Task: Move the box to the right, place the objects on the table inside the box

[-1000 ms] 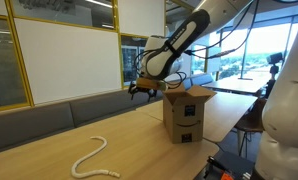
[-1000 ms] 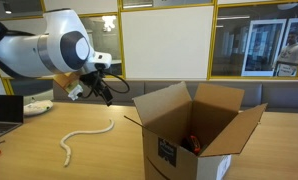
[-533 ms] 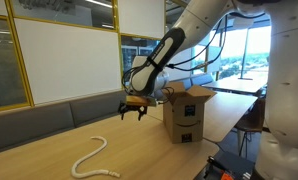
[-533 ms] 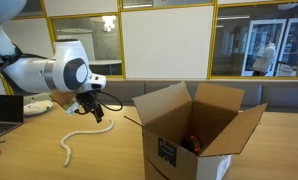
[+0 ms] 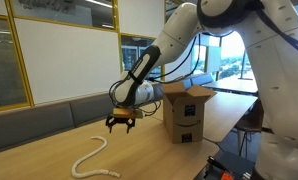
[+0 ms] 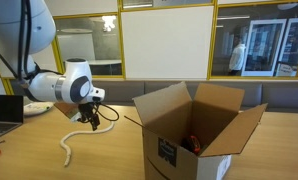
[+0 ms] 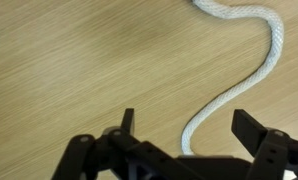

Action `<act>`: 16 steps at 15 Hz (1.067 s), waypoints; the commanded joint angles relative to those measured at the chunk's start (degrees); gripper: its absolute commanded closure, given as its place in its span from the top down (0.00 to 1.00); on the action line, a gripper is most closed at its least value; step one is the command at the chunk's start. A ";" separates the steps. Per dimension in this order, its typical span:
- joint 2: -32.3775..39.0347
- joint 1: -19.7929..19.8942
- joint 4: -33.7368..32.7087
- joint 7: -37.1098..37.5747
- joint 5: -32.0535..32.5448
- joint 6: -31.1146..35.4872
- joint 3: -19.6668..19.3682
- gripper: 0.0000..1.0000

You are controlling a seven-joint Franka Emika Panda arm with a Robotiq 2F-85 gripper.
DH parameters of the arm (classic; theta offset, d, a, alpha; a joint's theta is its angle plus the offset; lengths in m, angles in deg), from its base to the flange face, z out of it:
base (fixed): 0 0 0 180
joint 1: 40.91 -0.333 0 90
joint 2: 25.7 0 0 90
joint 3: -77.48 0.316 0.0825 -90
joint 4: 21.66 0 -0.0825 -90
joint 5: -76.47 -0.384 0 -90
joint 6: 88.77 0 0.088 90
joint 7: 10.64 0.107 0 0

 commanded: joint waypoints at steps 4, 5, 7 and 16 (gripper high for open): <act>13.61 -1.78 -14.41 -4.17 -5.25 -5.19 -1.67 1.00; 14.94 -2.12 -16.21 -4.07 -5.44 -6.17 -1.86 1.00; 17.87 -2.93 -20.43 -3.66 -5.58 -7.99 -2.05 1.00; 29.18 -8.14 -37.65 -1.87 -3.88 -15.42 -4.65 1.00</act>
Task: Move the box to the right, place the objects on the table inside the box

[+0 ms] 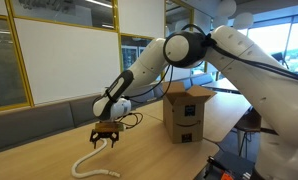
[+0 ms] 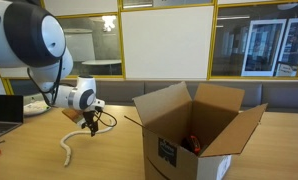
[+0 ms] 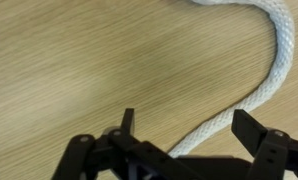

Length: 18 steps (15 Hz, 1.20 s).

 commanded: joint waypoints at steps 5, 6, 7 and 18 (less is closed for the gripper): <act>11.35 -3.82 -18.25 1.18 0.52 -7.25 -3.73 1.00; 12.67 -4.27 -20.34 1.90 0.83 -7.62 -4.49 1.00; 13.78 -4.60 -22.07 2.61 1.09 -7.66 -5.22 1.00; 23.76 -5.22 -37.40 12.18 6.55 -9.49 -13.08 1.00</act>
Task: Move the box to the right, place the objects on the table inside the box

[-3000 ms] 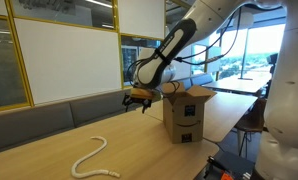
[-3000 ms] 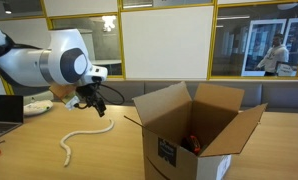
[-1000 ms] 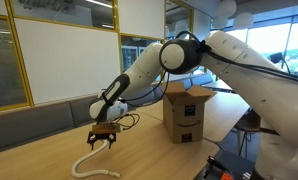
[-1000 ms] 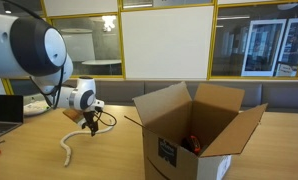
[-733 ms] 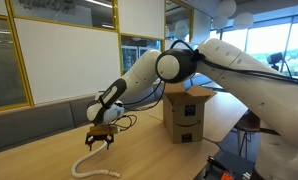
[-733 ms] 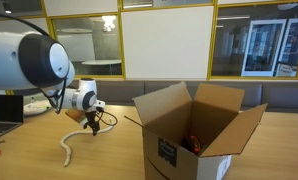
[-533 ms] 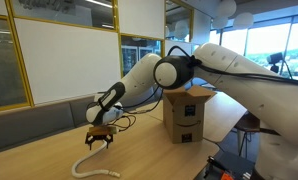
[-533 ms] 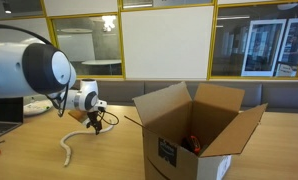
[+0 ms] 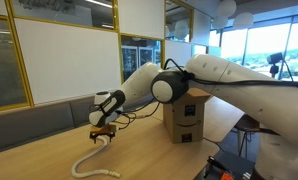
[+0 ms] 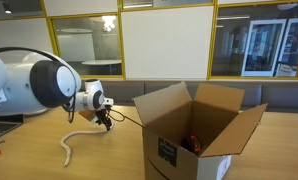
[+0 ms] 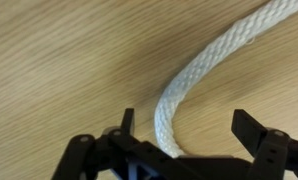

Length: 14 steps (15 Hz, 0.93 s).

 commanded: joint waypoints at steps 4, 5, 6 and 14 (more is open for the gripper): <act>6.35 1.29 -10.29 5.11 2.69 -5.94 -2.52 1.00; 6.87 1.56 -11.10 5.33 2.89 -6.71 -2.53 1.00; 7.33 1.78 -11.79 5.52 3.19 -7.34 -2.54 1.00; 8.76 2.67 -15.85 6.52 4.47 -12.04 -2.19 0.27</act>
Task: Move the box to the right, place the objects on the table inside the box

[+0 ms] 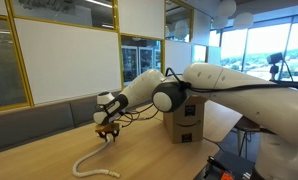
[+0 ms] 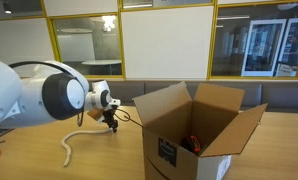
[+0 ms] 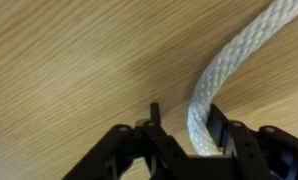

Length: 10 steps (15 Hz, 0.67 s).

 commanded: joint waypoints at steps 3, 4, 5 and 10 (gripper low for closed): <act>3.00 0.47 -5.94 1.87 1.61 -2.95 -0.12 0.12; 3.08 0.62 -6.15 1.85 1.55 -3.24 -0.03 0.12; 3.13 0.73 -6.37 1.87 1.52 -3.64 0.02 0.09; -2.22 -0.18 -1.43 2.42 1.37 -2.14 -2.60 0.13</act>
